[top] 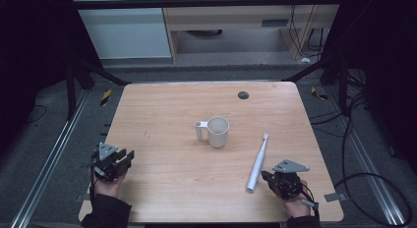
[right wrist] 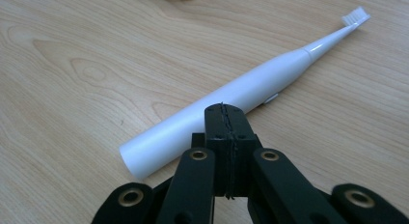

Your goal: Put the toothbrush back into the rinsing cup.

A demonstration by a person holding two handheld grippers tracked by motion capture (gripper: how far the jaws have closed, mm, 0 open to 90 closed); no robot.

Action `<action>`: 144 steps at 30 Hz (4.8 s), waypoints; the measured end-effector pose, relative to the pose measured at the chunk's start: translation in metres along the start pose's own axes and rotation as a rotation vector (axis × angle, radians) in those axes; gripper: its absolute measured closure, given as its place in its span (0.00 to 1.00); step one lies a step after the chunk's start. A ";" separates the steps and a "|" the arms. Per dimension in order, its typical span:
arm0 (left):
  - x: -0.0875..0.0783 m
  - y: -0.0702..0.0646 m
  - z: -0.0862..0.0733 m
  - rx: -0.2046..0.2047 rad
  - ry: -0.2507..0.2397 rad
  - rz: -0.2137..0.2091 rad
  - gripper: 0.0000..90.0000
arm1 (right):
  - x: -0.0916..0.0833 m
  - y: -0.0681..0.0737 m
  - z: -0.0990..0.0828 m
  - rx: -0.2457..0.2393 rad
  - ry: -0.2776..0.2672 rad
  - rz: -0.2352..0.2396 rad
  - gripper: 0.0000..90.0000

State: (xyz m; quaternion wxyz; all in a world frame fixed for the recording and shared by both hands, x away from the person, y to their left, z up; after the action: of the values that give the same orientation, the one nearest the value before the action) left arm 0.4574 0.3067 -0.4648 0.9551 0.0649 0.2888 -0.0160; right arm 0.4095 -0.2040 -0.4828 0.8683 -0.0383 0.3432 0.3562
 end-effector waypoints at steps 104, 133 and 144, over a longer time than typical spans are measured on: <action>0.010 -0.010 -0.001 0.061 0.074 -0.050 0.63 | 0.000 -0.001 0.036 0.039 -0.011 -0.029 0.73; 0.014 -0.015 0.000 0.073 0.090 -0.049 0.44 | 0.011 -0.030 0.096 0.121 0.082 -0.089 0.43; 0.015 -0.015 -0.001 0.073 0.099 -0.052 0.43 | 0.027 -0.034 0.094 0.150 0.165 -0.078 0.48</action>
State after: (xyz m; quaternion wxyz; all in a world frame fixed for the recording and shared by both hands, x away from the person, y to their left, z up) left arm 0.4682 0.2922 -0.4755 0.9359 0.0928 0.3365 -0.0480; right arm 0.4985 -0.1841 -0.4339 0.8508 -0.0158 0.4372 0.2912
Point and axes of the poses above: each handheld gripper's, and its own axes: x roughly forward along the jaws, z roughly out of its top, y roughly to its left, the point moved 1 cm from there along x, roughly forward along the jaws, and after that the axes turned 12 degrees about z, right-handed, at the moved point
